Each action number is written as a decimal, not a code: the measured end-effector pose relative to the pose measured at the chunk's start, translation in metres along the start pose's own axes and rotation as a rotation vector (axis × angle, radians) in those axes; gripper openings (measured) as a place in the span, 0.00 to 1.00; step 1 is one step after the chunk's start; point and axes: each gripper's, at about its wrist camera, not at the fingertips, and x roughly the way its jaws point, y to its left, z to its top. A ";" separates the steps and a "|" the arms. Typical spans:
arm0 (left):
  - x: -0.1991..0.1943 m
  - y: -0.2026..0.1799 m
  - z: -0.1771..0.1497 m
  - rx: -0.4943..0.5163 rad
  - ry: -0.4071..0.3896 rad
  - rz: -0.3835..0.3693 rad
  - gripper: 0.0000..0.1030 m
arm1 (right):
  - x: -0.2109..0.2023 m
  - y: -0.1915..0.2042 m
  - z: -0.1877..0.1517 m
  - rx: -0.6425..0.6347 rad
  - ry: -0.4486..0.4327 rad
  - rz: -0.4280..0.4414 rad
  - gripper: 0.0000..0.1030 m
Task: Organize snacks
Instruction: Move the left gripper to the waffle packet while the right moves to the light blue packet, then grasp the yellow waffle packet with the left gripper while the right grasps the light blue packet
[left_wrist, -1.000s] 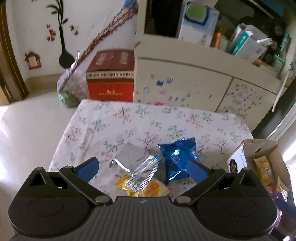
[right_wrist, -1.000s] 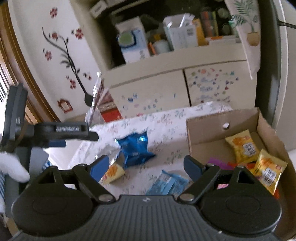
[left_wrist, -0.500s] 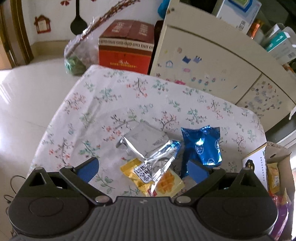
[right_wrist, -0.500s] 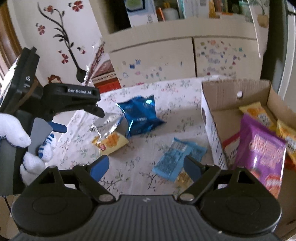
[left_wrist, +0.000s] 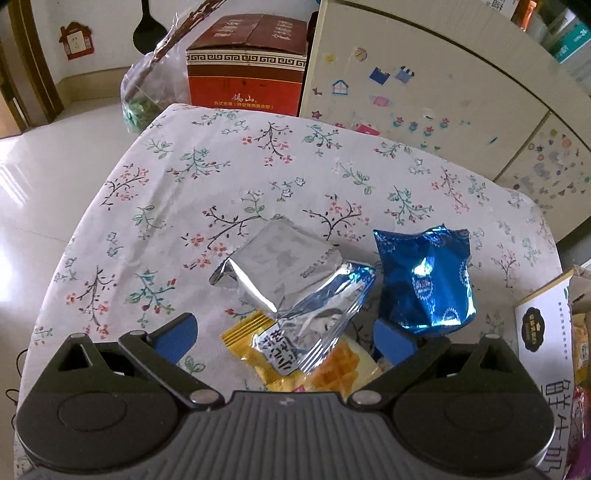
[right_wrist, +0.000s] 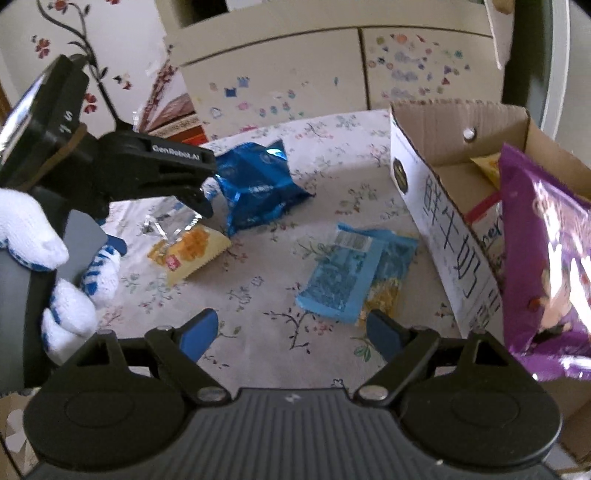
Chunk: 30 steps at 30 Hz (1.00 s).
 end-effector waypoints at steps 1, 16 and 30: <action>0.002 -0.001 0.001 -0.001 -0.001 -0.001 1.00 | 0.002 0.000 -0.001 0.002 -0.001 -0.005 0.85; 0.019 0.000 -0.006 0.052 0.025 0.064 1.00 | 0.028 0.004 0.003 0.078 -0.083 -0.148 0.89; 0.015 0.013 -0.011 0.054 0.027 0.069 1.00 | 0.038 0.020 0.011 -0.021 -0.166 -0.293 0.94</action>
